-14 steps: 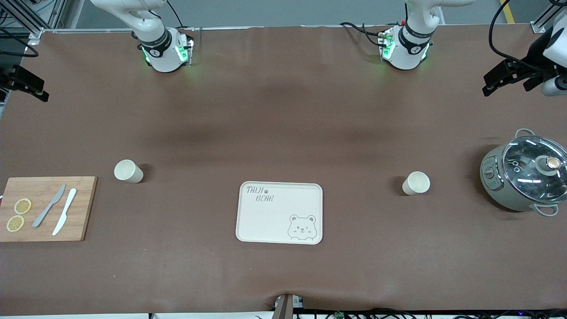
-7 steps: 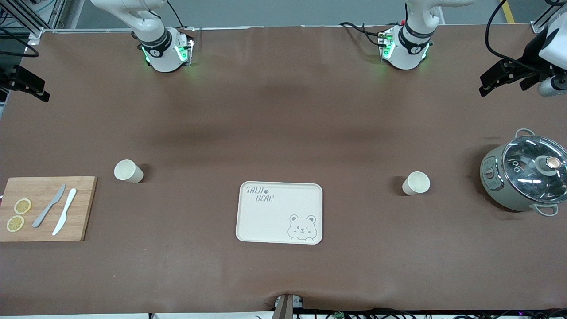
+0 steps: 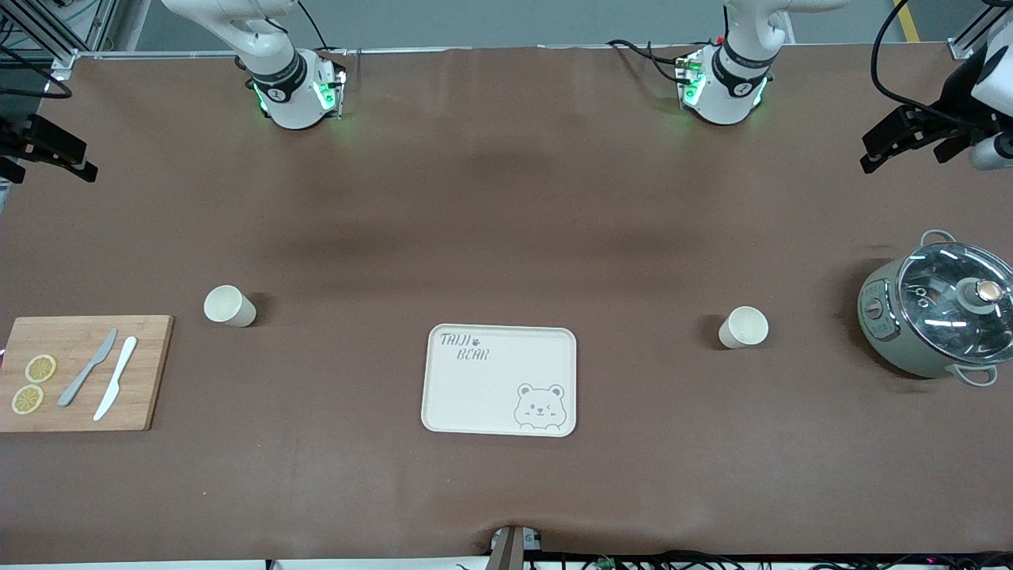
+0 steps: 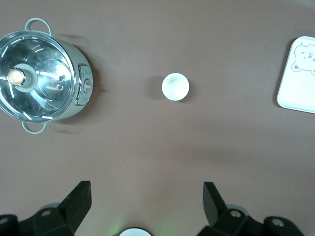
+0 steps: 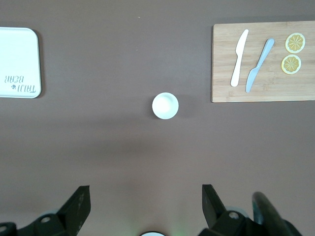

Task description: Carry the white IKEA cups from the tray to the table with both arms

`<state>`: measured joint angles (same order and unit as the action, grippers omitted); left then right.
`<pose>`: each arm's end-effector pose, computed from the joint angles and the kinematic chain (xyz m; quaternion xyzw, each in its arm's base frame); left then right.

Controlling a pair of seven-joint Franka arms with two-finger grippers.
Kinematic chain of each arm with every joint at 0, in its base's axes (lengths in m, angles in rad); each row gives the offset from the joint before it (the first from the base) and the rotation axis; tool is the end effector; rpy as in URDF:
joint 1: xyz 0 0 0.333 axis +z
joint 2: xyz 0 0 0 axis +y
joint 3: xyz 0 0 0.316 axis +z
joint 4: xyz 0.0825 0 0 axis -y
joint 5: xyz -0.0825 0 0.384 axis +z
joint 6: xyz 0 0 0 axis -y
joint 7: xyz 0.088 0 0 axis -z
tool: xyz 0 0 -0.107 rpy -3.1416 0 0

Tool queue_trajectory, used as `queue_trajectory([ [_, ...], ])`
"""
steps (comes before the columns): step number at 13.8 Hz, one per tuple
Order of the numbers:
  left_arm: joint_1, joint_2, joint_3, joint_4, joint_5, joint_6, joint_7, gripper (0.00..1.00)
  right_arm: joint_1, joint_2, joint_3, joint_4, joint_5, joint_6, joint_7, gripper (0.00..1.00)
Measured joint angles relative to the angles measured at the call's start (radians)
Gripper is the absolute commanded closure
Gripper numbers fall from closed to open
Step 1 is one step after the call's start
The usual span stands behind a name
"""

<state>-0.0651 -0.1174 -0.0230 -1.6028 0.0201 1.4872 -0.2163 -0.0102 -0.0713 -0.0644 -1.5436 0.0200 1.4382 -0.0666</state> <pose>0.5068 -0.0433 0.6646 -0.9978 -0.0650 -0.0026 0.0111 0.5168 -0.0377 0.6640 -0.9998 0.0027 0.0162 0.0134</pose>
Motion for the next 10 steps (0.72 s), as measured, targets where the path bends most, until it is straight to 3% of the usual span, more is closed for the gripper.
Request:
queue_trajectory([
  [10, 0.000, 0.028, 0.000, 0.029, 0.000, 0.001, 0.000, 0.00, -0.001, 0.000, -0.002, 0.000, 0.001, -0.001, 0.000, 0.00],
])
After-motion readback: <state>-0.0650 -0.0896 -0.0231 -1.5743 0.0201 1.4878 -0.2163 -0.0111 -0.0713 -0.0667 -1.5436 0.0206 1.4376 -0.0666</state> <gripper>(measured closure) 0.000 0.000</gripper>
